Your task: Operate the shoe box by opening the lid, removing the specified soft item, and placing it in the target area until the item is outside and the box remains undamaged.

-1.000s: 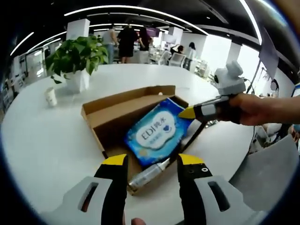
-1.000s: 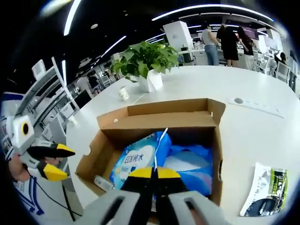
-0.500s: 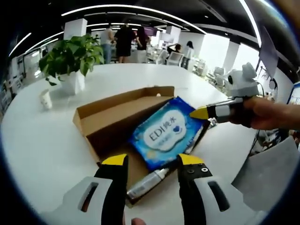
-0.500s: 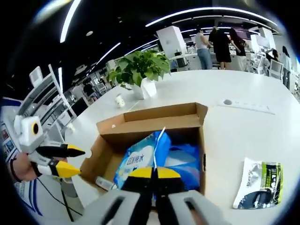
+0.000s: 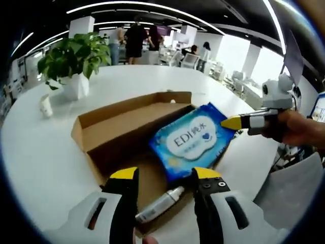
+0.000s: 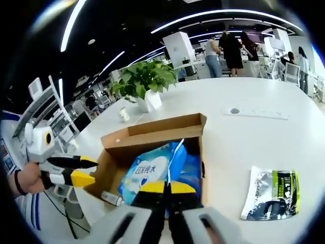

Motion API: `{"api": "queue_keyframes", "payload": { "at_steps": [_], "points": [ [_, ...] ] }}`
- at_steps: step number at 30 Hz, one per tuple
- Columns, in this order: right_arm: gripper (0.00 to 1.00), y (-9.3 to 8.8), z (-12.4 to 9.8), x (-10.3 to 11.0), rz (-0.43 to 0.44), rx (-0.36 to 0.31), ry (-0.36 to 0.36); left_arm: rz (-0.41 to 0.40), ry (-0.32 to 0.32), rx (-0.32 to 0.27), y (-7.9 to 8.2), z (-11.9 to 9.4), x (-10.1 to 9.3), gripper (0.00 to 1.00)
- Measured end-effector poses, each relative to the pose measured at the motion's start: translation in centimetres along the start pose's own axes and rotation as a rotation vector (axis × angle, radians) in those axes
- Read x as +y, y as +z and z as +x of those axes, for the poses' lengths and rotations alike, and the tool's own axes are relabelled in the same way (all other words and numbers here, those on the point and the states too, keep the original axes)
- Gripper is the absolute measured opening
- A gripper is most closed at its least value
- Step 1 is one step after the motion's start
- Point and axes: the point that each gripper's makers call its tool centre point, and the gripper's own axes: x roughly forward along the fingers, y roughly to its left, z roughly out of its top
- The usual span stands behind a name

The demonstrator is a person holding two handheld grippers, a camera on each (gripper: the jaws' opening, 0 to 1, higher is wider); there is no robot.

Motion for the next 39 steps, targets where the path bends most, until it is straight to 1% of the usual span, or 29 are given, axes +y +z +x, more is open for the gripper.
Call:
{"api": "queue_keyframes", "payload": {
  "at_steps": [5, 9, 18, 21, 25, 32, 35, 37, 39],
  "points": [
    [0.0, -0.3, -0.5, -0.5, -0.003, 0.005, -0.01, -0.007, -0.014, 0.011, -0.1, 1.0, -0.3, 0.42],
    [0.0, -0.5, -0.8, -1.3, 0.019, -0.002, -0.018, -0.02, -0.025, 0.021, -0.1, 1.8, -0.5, 0.42],
    [0.0, -0.9, -1.1, -1.8, 0.035, 0.0, -0.027, -0.059, -0.047, 0.027, 0.5, 3.7, -0.5, 0.41],
    [0.0, -0.9, -1.2, -1.9, 0.037, -0.001, -0.028, -0.065, -0.044, 0.041, 0.4, 4.6, -0.2, 0.41],
    [0.0, -1.0, -1.3, -2.1, 0.032, 0.0, -0.03, -0.09, -0.062, 0.046, 0.4, 5.2, -0.4, 0.42],
    [0.0, -1.1, -1.4, -2.3, 0.034, 0.0, -0.03, -0.121, -0.094, 0.084, -0.3, 6.5, -0.8, 0.41],
    [0.0, -1.1, -1.3, -2.4, 0.038, 0.0, -0.029, -0.136, -0.119, 0.101, -0.7, 6.9, -1.4, 0.41],
    [0.0, -1.2, -1.2, -2.5, 0.031, 0.002, -0.026, -0.184, -0.195, 0.126, -1.0, 7.1, -2.8, 0.41],
    [0.0, -1.2, -1.1, -2.6, 0.03, 0.004, -0.025, -0.172, -0.19, 0.126, -1.1, 7.4, -2.6, 0.41]
  ]
}}
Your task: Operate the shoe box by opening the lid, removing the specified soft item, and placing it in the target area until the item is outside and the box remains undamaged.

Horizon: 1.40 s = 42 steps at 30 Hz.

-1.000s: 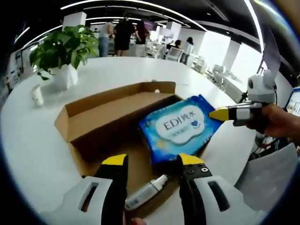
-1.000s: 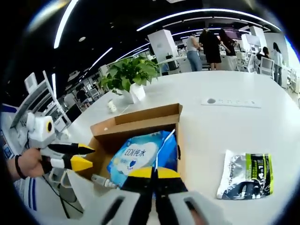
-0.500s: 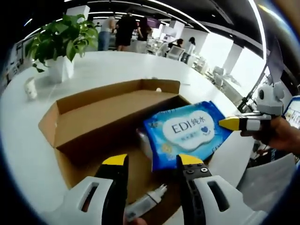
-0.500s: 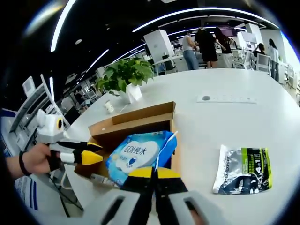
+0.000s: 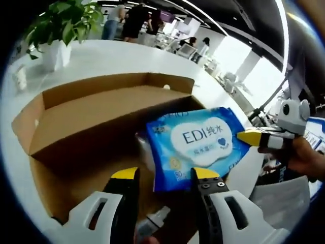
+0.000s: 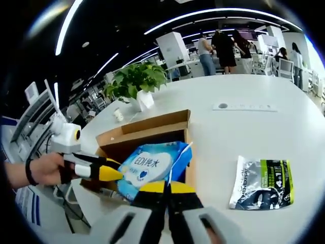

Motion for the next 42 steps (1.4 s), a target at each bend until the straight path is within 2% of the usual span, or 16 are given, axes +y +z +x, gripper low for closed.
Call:
{"api": "queue_keyframes", "payload": {
  "at_steps": [4, 10, 15, 22, 25, 33, 34, 42],
  "points": [
    [0.0, 0.0, 0.1, -0.1, -0.001, 0.002, 0.002, -0.004, -0.008, 0.005, 0.1, 0.3, -0.2, 0.39],
    [0.0, -0.1, 0.3, -0.3, 0.003, 0.005, 0.003, 0.016, -0.025, 0.016, 0.1, 0.6, -0.8, 0.28],
    [0.0, -0.2, 0.5, -0.3, 0.012, 0.006, 0.001, -0.004, -0.009, 0.003, 0.2, 0.6, -0.4, 0.24],
    [0.0, -0.3, 0.6, -0.4, 0.042, -0.002, 0.004, 0.018, 0.035, -0.002, 0.7, 0.5, 0.0, 0.09],
    [0.0, -0.3, 0.6, -0.3, 0.051, -0.004, 0.007, 0.024, 0.047, -0.003, 0.8, 0.5, 0.1, 0.06],
    [0.0, -0.3, 0.4, -0.3, 0.064, -0.019, 0.018, 0.041, 0.064, -0.037, 1.2, -0.1, -0.1, 0.01],
    [0.0, -0.3, 0.5, -0.2, 0.07, -0.024, 0.026, 0.042, 0.065, -0.055, 1.5, -0.3, -0.1, 0.0],
    [0.0, -0.4, 0.5, 0.1, 0.071, -0.026, 0.029, 0.042, 0.064, -0.069, 1.7, -0.9, -0.1, 0.0]
  ]
}}
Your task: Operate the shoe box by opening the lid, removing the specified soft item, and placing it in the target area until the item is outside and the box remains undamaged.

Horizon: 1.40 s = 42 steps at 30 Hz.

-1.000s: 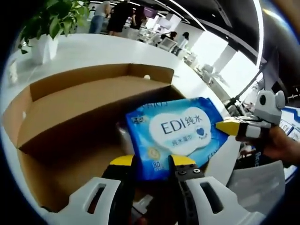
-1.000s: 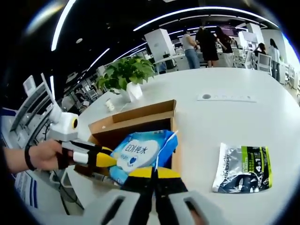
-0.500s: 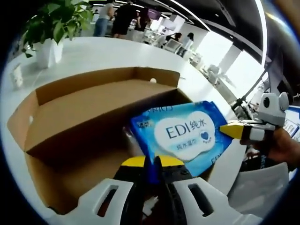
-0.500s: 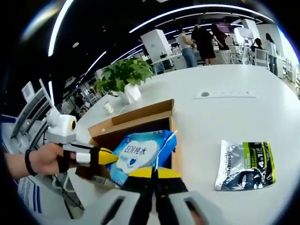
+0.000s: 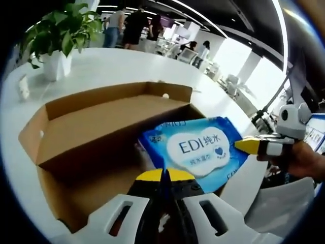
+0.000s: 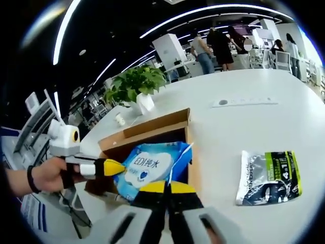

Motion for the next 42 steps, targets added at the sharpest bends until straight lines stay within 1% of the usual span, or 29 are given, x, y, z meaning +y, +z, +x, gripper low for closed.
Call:
{"api": "queue_keyframes", "payload": {
  "at_steps": [3, 10, 15, 19, 26, 33, 42],
  "points": [
    [0.0, 0.1, -0.1, 0.0, 0.007, -0.006, 0.002, -0.004, -0.004, -0.023, 0.5, -0.4, -0.2, 0.0],
    [0.0, 0.5, -0.7, 0.0, 0.011, -0.018, 0.004, -0.022, -0.016, -0.053, 1.2, -0.8, -0.7, 0.0],
    [0.0, 0.8, -1.3, -0.2, 0.015, -0.028, 0.009, 0.005, -0.02, -0.064, 1.8, -1.1, -1.5, 0.0],
    [0.0, 1.0, -1.6, -0.4, 0.018, -0.036, 0.009, 0.009, -0.024, -0.075, 2.4, -1.3, -1.9, 0.0],
    [0.0, 1.2, -2.3, -1.1, 0.018, -0.04, 0.007, 0.018, -0.036, -0.077, 2.6, -1.2, -2.9, 0.0],
    [0.0, 1.5, -3.1, -2.0, 0.026, -0.052, -0.003, 0.038, -0.047, -0.078, 3.3, -0.9, -4.1, 0.0],
    [0.0, 2.0, -4.5, -3.6, 0.028, -0.065, -0.02, 0.062, -0.07, -0.076, 3.7, 0.0, -6.2, 0.0]
  ]
}}
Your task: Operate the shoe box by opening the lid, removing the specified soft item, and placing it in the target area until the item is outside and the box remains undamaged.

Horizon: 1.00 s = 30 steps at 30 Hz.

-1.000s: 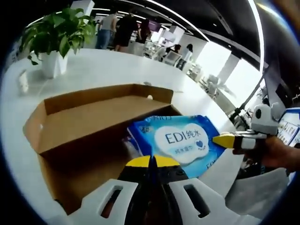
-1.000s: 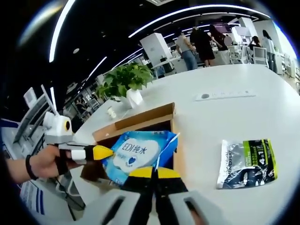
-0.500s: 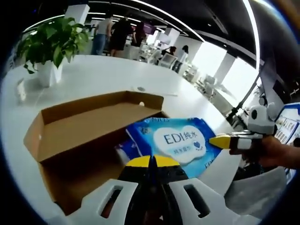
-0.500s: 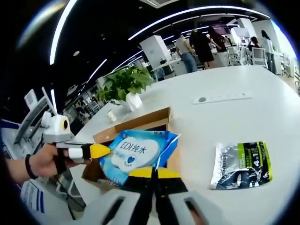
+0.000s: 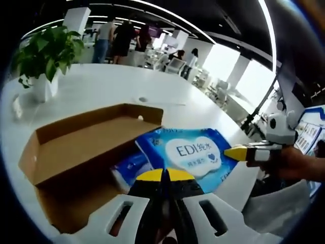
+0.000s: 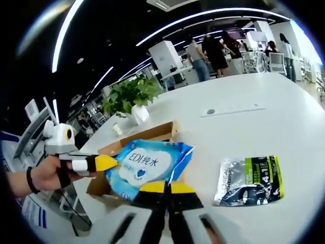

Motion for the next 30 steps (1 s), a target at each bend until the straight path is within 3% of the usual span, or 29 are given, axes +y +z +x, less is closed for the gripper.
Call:
{"api": "queue_keyframes", "payload": {
  "at_steps": [30],
  "points": [
    [0.0, 0.6, -5.1, -7.5, 0.035, -0.038, -0.071, 0.058, -0.081, 0.026, 0.6, 5.7, -7.1, 0.0]
  ]
}}
